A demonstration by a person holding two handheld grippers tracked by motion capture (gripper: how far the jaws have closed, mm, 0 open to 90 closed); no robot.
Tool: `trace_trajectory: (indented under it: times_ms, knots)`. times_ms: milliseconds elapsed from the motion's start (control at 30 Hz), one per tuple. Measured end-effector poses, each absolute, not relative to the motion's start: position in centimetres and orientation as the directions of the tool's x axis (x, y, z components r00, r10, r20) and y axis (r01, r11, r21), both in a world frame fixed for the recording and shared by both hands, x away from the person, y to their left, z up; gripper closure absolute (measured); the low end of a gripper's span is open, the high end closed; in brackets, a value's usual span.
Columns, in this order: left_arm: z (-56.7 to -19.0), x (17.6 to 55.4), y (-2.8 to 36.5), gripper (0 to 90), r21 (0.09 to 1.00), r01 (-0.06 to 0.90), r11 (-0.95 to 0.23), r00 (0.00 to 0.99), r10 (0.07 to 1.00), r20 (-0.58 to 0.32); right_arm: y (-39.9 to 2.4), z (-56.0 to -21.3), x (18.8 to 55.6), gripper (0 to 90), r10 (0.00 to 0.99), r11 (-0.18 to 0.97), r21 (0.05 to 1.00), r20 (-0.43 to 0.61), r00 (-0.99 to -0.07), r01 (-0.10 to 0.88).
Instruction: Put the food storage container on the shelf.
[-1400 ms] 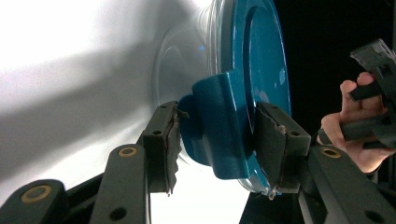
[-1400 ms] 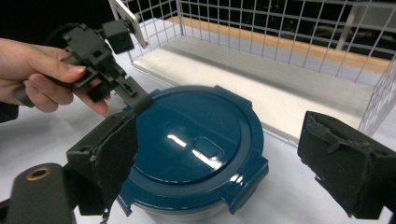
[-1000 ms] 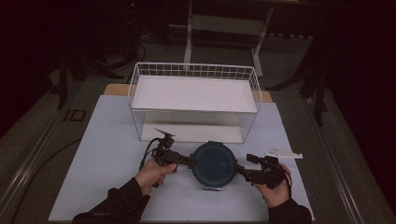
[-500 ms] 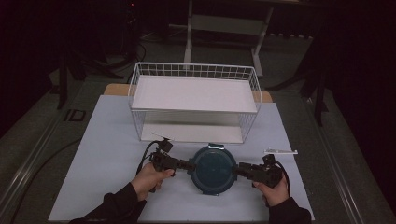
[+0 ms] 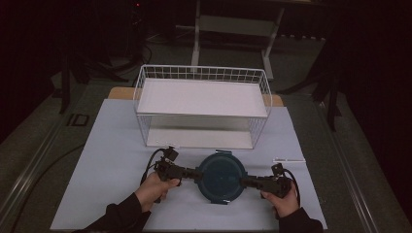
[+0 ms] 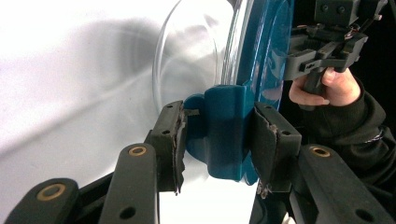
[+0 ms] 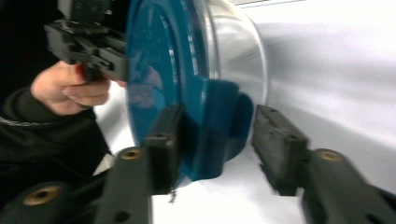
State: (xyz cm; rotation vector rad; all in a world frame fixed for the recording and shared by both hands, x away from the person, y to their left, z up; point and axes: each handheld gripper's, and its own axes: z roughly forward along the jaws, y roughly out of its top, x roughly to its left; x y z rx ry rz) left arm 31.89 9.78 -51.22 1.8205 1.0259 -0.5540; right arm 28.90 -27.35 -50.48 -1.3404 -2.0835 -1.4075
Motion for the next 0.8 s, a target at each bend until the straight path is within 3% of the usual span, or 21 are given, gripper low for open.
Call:
trace_trajectory:
  times_ms: [533,800]
  knots:
    - [-51.0,30.7,10.0,57.0,0.538,0.825,-0.172,0.552,0.442,-0.707,-27.2,-50.6,28.6,57.2,0.514,0.054,0.563,0.693,-0.506,0.825]
    - [-48.9,30.4,10.7,56.8,0.609,0.779,-0.149,0.601,0.452,-0.659,-26.5,-48.8,28.9,57.2,0.504,0.064,0.628,0.65,-0.568,0.776]
